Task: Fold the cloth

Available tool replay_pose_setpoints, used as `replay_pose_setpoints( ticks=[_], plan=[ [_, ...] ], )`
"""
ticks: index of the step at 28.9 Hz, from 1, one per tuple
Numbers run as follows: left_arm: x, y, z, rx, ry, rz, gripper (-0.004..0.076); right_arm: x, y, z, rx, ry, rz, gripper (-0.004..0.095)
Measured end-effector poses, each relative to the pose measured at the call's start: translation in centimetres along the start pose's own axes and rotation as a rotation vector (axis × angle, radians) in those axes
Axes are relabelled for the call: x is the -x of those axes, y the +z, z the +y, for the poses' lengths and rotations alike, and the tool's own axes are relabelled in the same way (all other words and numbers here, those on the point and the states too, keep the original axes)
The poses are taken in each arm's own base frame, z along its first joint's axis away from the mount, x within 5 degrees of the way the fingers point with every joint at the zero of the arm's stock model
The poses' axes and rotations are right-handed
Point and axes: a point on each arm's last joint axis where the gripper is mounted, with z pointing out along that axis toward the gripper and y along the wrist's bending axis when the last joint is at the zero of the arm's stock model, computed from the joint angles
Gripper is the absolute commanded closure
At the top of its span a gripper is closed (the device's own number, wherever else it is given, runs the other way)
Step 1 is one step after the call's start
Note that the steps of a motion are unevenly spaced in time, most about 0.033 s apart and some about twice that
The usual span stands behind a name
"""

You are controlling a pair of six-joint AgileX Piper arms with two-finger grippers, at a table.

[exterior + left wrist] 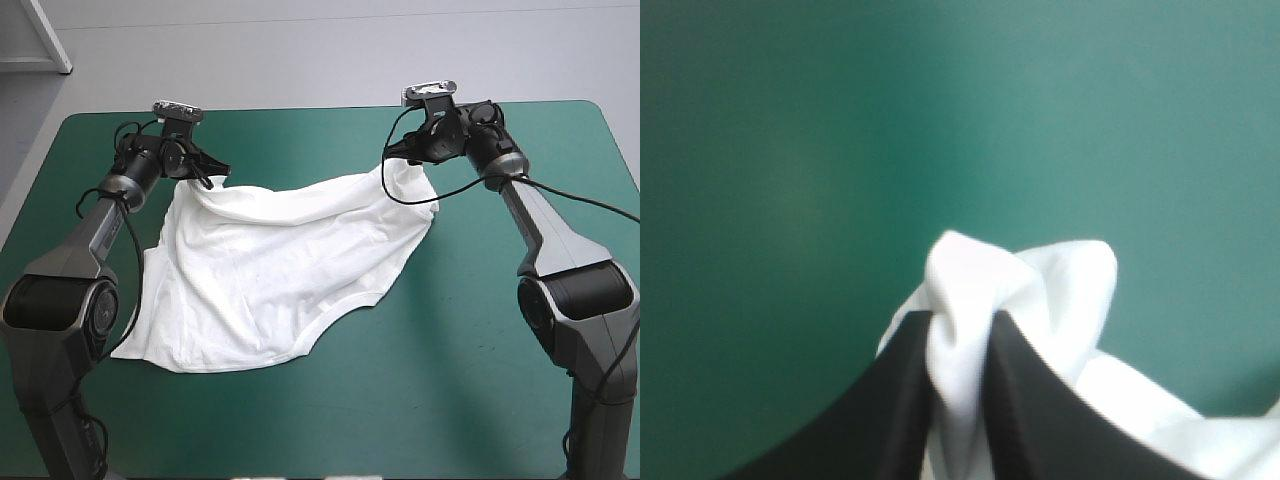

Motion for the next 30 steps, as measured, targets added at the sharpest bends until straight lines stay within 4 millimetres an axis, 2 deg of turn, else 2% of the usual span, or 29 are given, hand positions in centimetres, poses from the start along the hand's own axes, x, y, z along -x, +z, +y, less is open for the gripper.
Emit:
replay_pose_setpoints(
  ticks=[3, 6, 7, 8, 9, 12, 15, 18, 23, 26, 28, 29, 30],
  plan=[
    [0.1, -0.1, 0.0, 0.003, 0.002, -0.005, 0.0272, 0.0, -0.2, 0.0, 0.002, 0.001, 0.004, 0.0127],
    [0.6, -1.3, 0.3, 0.009, 0.004, 0.034, 0.0246, 0.1, -1.5, 0.1, 0.004, 0.0, 0.028, 0.0164],
    [0.9, -2.3, 0.5, 0.011, 0.001, 0.055, 0.0246, 0.2, -2.7, 0.1, 0.007, -0.004, 0.038, 0.017],
    [1.4, -3.5, 0.7, 0.013, -0.002, 0.077, 0.0246, 0.2, -3.5, 0.1, 0.01, -0.011, 0.048, 0.0175],
    [1.6, -4.7, 0.8, 0.015, -0.006, 0.109, 0.0246, 0.5, -5.3, 0.2, 0.012, -0.017, 0.047, 0.0182],
    [2.7, -9.8, 1.4, 0.022, -0.017, 0.16, 0.0248, 0.5, -9.9, 0.2, 0.015, -0.031, 0.076, 0.0219],
    [2.8, -14.0, 1.8, 0.025, -0.013, 0.189, 0.0251, 0.0, -13.9, 0.1, 0.006, -0.045, 0.096, 0.0256],
    [2.2, -17.0, 1.6, 0.003, -0.027, 0.182, 0.0251, -1.2, -16.7, 0.1, 0.002, -0.052, 0.121, 0.0274],
    [-1.4, -21.0, 0.8, -0.059, -0.06, 0.209, 0.0251, -4.8, -19.6, 0.1, 0.009, -0.05, 0.175, 0.0275],
    [-4.7, -22.9, 0.2, -0.079, -0.076, 0.251, 0.0251, -7.1, -20.6, 0.3, 0.033, -0.04, 0.201, 0.0275],
    [-7.5, -23.8, -0.3, -0.092, -0.084, 0.289, 0.0251, -8.4, -20.9, 0.3, 0.045, -0.034, 0.215, 0.0275],
    [-10.4, -24.5, -0.7, -0.094, -0.091, 0.329, 0.0251, -9.3, -20.8, 0.4, 0.049, -0.03, 0.236, 0.0275],
    [-11.6, -24.9, -0.8, -0.095, -0.095, 0.338, 0.0251, -9.8, -20.7, 0.4, 0.049, -0.03, 0.25, 0.0275]
  ],
)
